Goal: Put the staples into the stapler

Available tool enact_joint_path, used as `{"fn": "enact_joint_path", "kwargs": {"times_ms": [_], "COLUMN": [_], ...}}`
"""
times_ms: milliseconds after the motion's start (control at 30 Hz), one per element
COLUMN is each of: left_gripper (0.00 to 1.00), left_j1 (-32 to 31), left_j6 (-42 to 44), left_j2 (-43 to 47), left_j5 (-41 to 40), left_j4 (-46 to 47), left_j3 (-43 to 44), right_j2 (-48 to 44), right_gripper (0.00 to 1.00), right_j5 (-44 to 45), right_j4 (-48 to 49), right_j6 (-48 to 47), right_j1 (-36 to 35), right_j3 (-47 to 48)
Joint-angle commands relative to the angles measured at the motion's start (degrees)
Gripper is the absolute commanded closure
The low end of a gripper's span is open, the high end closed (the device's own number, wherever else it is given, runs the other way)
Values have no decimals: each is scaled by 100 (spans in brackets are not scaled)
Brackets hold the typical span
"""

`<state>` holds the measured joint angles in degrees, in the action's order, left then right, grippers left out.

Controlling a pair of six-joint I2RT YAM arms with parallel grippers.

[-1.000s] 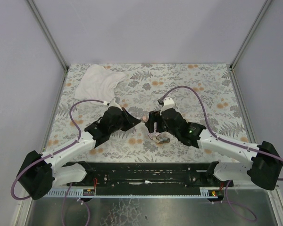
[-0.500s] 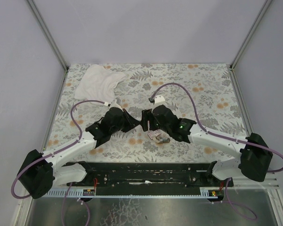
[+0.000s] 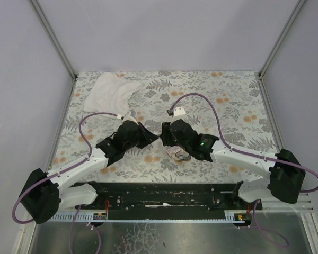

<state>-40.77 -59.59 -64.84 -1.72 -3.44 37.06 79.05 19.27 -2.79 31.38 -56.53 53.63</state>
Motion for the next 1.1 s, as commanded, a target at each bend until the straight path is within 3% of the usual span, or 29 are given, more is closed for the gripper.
{"fn": "enact_joint_path", "kwargs": {"times_ms": [0,300,567,767,933,1067], "left_gripper": [100,100,100,100,100,100], "left_j1": [-27,-18,-18,105,516,597], "left_j6": [-43,-160,-351,-599,-862,-1068], "left_j2": [215,382,658,439,-161,-677], "left_j5": [-123,-149,-315,-329,154,-14], "left_j4": [79,84,108,516,1657,2777], "left_j3": [40,-94,-239,-442,-731,-944], "right_j2": [-320,-444,-522,-765,-1254,-1568], "right_gripper": [53,58,57,43,30,22], "right_j5": [1049,825,-446,-1248,-1239,-1277], "right_j4": [-227,-205,297,799,584,467], "right_j6": [56,292,852,1005,793,581], "right_j1": [81,362,1150,1454,1651,1851], "right_j3": [20,-206,-862,-1161,-1168,-1224]}}
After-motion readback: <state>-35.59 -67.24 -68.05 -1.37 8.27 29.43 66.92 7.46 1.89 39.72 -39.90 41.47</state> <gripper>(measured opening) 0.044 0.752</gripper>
